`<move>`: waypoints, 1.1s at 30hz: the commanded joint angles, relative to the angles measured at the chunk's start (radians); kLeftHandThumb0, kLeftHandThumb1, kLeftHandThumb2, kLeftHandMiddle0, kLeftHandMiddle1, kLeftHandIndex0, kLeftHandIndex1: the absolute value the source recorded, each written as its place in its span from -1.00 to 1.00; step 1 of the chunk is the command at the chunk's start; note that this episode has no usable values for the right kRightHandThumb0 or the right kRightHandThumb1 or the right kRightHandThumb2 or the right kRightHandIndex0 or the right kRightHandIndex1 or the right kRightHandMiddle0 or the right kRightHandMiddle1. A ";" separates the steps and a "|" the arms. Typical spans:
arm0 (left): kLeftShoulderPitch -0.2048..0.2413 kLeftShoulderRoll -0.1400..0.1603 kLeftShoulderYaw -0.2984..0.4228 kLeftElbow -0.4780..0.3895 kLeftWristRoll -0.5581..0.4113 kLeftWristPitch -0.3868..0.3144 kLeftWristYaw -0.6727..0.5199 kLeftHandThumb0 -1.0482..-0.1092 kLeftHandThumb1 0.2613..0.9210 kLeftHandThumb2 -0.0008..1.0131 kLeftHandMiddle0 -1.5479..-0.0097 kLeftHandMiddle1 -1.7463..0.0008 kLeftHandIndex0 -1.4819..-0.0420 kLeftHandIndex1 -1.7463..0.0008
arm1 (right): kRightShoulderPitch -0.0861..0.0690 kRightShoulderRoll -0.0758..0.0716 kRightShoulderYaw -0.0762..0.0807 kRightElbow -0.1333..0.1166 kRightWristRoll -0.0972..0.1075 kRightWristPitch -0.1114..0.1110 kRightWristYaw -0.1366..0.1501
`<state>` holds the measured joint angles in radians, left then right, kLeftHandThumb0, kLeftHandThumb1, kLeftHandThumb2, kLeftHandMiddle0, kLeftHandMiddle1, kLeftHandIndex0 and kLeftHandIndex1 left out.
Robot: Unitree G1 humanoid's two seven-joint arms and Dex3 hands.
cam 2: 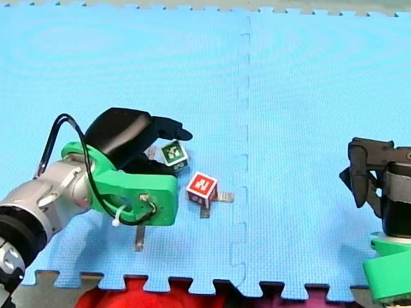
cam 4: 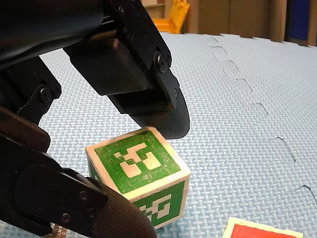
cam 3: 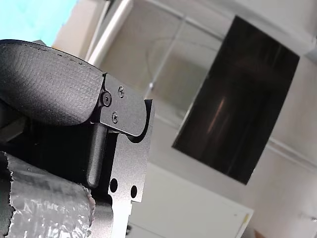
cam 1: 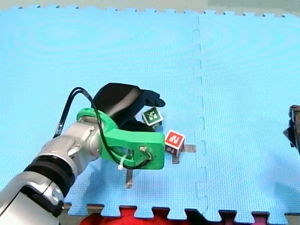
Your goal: Stack cube left
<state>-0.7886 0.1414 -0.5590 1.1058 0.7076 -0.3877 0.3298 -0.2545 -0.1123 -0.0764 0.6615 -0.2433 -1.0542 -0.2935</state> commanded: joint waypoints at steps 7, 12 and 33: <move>-0.013 0.018 0.006 -0.035 -0.002 -0.006 -0.019 0.32 0.66 -0.98 -0.31 -1.00 -0.78 0.78 | 0.000 0.002 -0.004 -0.003 -0.003 -0.008 -0.006; 0.007 0.064 0.029 -0.130 -0.014 -0.060 -0.001 0.31 0.67 -0.99 -0.31 -1.00 -0.76 0.81 | 0.003 0.002 -0.004 0.000 0.000 -0.013 -0.002; 0.109 0.183 0.124 -0.654 -0.122 0.129 -0.499 0.29 0.64 -1.00 -0.30 -1.00 -0.73 0.90 | -0.006 0.005 -0.005 0.047 0.015 -0.020 0.005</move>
<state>-0.6958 0.3012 -0.4496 0.5322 0.5995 -0.3164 -0.0933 -0.2558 -0.1027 -0.0758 0.7049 -0.2388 -1.0669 -0.2881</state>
